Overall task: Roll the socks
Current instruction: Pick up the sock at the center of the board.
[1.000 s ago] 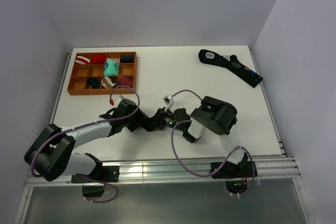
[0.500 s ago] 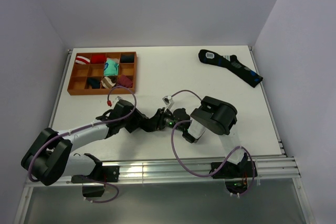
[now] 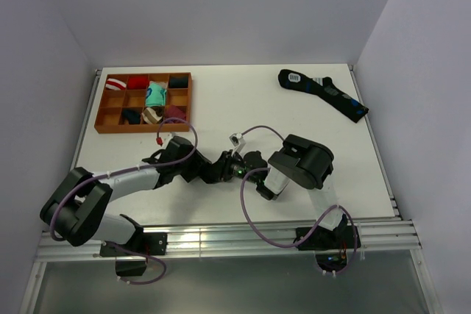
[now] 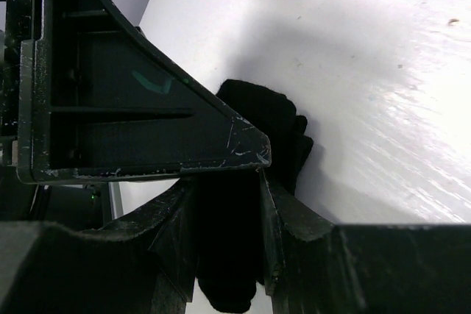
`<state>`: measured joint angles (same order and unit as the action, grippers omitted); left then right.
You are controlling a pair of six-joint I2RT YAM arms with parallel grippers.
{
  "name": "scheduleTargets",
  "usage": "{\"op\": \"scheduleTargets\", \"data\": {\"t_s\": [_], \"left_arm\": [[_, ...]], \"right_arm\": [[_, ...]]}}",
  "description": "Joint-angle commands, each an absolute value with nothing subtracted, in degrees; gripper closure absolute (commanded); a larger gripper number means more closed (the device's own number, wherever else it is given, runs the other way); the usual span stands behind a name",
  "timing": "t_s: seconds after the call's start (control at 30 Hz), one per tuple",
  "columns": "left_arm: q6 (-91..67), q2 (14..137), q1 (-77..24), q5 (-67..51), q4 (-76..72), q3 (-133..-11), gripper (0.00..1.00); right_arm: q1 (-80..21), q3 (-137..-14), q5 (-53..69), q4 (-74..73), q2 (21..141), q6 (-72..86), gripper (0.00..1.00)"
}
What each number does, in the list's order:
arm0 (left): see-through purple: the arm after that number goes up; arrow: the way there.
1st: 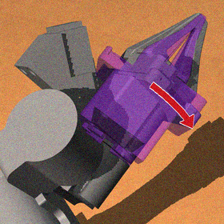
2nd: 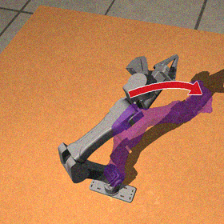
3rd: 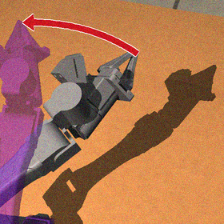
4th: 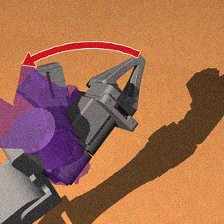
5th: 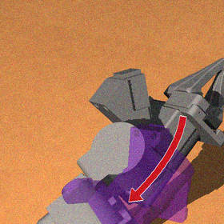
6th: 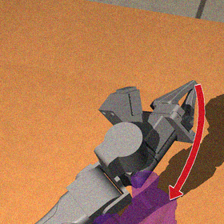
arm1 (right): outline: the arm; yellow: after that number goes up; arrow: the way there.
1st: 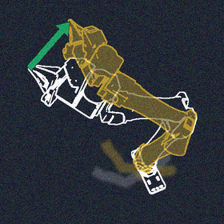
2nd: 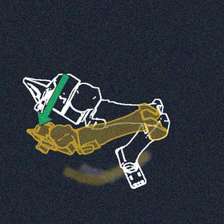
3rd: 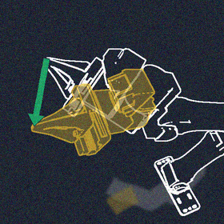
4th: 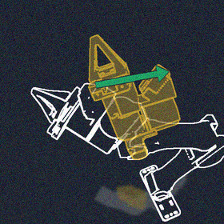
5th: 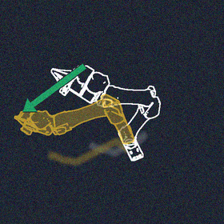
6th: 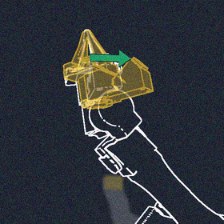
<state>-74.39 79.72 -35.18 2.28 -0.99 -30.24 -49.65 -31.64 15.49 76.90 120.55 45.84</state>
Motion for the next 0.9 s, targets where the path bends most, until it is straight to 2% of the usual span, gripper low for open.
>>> {"op": "scheduleTargets", "data": {"t_s": [0.0, 0.33, 0.43, 0.47, 0.53, 0.57, 0.6, 0.67, 0.8, 0.87], "left_arm": [[-74.71, 83.84, -37.18, 1.50, -1.84, -30.94, 0.40], [-71.99, 88.32, -38.58, 0.53, 2.19, -33.30, 0.54], [-71.46, 90.17, -38.85, 0.53, 3.07, -33.75, 0.61], [-71.37, 90.52, -38.93, -0.17, 2.73, -33.75, 0.68], [-71.28, 92.01, -38.94, -0.88, 2.03, -33.92, 0.74], [-71.28, 92.63, -38.94, -1.31, 2.11, -34.10, 0.86], [-71.28, 93.16, -38.94, -1.49, 1.94, -34.28, 0.93], [-71.54, 94.39, -39.02, -2.19, 0.62, -34.02, 1.00], [-71.81, 95.71, -39.11, -2.81, -1.04, -33.75, 1.00], [-71.72, 96.24, -39.11, -2.81, -0.97, -33.92, 1.00]], "right_arm": [[-50.63, -26.81, 15.73, 46.49, 126.30, 41.40, 0.96], [-50.63, -28.39, 15.73, 44.74, 126.04, 40.52, 0.96], [-50.63, -28.74, 15.73, 44.47, 126.12, 40.34, 0.96], [-50.71, -28.91, 15.82, 44.39, 126.04, 40.25, 0.95], [-50.71, -29.09, 16.17, 44.38, 126.04, 40.08, 0.95], [-50.71, -29.09, 16.17, 44.21, 125.86, 39.99, 0.95], [-50.71, -29.18, 16.08, 44.03, 125.86, 39.90, 0.94], [-50.80, -29.01, 15.91, 44.12, 125.42, 39.81, 0.93], [-50.71, -27.43, 15.47, 45.17, 124.10, 39.82, 0.85], [-50.71, -26.90, 15.29, 45.61, 123.32, 39.81, 0.78]]}}
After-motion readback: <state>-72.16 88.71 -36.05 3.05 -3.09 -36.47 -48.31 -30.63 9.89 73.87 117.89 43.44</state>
